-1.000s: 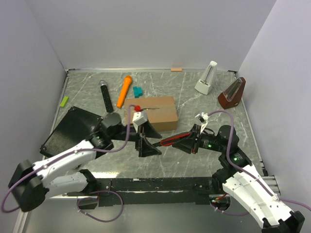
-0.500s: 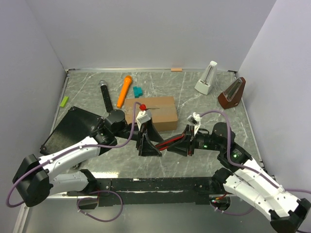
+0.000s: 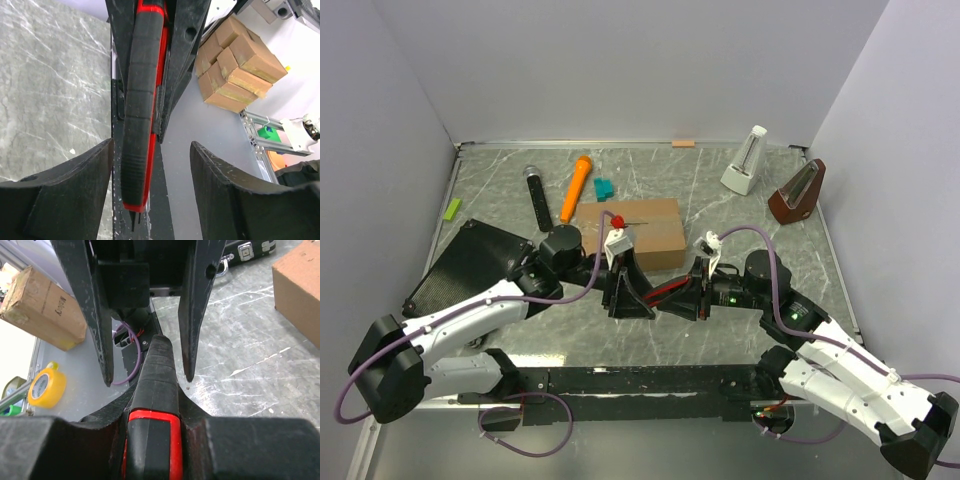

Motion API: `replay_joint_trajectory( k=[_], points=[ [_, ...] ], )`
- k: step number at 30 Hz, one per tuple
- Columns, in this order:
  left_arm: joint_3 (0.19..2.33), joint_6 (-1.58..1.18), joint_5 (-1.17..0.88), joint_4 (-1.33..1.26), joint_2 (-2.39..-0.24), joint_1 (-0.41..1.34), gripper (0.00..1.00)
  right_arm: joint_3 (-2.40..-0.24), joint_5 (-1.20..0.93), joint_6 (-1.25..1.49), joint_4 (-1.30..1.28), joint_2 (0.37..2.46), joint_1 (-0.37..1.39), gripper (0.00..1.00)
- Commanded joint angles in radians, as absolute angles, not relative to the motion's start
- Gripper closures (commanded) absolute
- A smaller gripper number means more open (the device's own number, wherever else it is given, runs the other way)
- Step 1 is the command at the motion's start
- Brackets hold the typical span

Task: Unpack the express box
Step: Adjust the knife.

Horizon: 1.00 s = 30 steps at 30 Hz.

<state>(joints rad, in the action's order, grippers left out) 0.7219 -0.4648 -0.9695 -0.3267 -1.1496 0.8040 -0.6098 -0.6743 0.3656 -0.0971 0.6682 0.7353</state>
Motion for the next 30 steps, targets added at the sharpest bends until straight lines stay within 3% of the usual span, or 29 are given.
replay_joint_trajectory(
  k=[1, 4, 11, 17, 18, 21, 25, 30],
  points=[
    [0.721, -0.413, -0.957, -0.298, -1.144, 0.833, 0.35, -0.667, -0.667, 0.373, -0.006, 0.664, 0.747, 1.0],
    [0.719, -0.402, -0.943, -0.285, -1.157, 0.847, 0.46, -0.67, -0.675, 0.379, -0.006, 0.67, 0.746, 1.0],
    [0.713, -0.396, -0.939, -0.302, -1.152, 0.848, 0.98, -0.66, -0.669, 0.38, -0.006, 0.666, 0.749, 1.0],
    [0.683, -0.428, -0.924, -0.368, -1.14, 0.848, 0.99, -0.615, -0.67, 0.445, 0.109, 0.649, 0.749, 0.98],
    [0.677, -0.44, -0.922, -0.386, -1.137, 0.848, 0.99, -0.6, -0.67, 0.466, 0.145, 0.646, 0.747, 0.79],
    [0.675, -0.459, -0.908, -0.419, -1.131, 0.85, 0.99, -0.557, -0.655, 0.532, 0.244, 0.638, 0.749, 0.57],
    [0.686, -0.477, -0.911, -0.442, -1.143, 0.85, 0.99, -0.515, -0.638, 0.586, 0.34, 0.632, 0.749, 0.43],
    [0.689, -0.517, -0.919, -0.511, -1.158, 0.85, 0.99, -0.538, -0.652, 0.581, 0.35, 0.667, 0.75, 0.41]
  ],
)
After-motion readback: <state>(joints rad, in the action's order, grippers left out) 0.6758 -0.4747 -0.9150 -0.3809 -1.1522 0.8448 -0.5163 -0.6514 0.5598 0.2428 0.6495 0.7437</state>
